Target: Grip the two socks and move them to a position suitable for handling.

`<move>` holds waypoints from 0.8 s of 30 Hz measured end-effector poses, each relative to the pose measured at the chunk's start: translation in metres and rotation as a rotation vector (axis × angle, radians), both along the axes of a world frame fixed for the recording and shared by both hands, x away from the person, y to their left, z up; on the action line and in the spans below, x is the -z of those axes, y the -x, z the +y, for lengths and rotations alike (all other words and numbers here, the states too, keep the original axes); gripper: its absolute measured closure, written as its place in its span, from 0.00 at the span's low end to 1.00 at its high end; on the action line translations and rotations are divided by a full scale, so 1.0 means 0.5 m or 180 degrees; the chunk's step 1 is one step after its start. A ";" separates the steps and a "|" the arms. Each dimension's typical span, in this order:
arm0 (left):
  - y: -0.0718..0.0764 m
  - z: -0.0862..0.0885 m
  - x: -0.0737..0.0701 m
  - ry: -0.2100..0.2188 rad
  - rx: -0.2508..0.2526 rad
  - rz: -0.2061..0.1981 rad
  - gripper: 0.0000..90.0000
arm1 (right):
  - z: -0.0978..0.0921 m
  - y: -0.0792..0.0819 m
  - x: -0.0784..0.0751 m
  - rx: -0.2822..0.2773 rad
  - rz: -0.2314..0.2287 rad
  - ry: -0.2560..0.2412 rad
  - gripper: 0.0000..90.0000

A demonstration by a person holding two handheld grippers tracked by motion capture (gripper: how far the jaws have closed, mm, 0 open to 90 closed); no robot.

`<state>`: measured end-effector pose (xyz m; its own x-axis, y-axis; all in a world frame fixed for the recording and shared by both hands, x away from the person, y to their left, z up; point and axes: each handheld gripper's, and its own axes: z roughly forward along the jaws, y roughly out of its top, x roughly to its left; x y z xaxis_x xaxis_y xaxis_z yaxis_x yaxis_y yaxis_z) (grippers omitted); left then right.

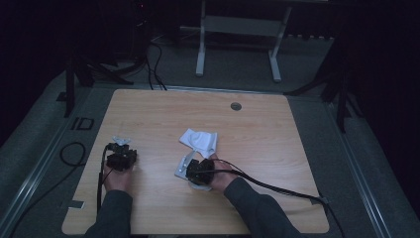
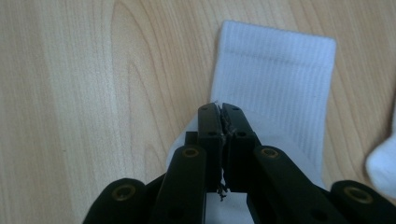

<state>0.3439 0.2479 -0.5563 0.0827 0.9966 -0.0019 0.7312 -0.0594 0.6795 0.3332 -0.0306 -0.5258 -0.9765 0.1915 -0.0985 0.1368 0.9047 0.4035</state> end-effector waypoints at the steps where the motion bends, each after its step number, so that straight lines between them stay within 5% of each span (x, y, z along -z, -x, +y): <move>1: 0.000 0.000 0.000 0.0001 -0.0004 0.0002 0.90 | -0.001 0.001 -0.003 0.0011 0.0002 -0.0013 0.97; 24: 0.000 0.000 0.001 -0.0006 0.0003 0.0007 0.90 | -0.086 -0.007 -0.118 0.0122 -0.0190 -0.0077 0.97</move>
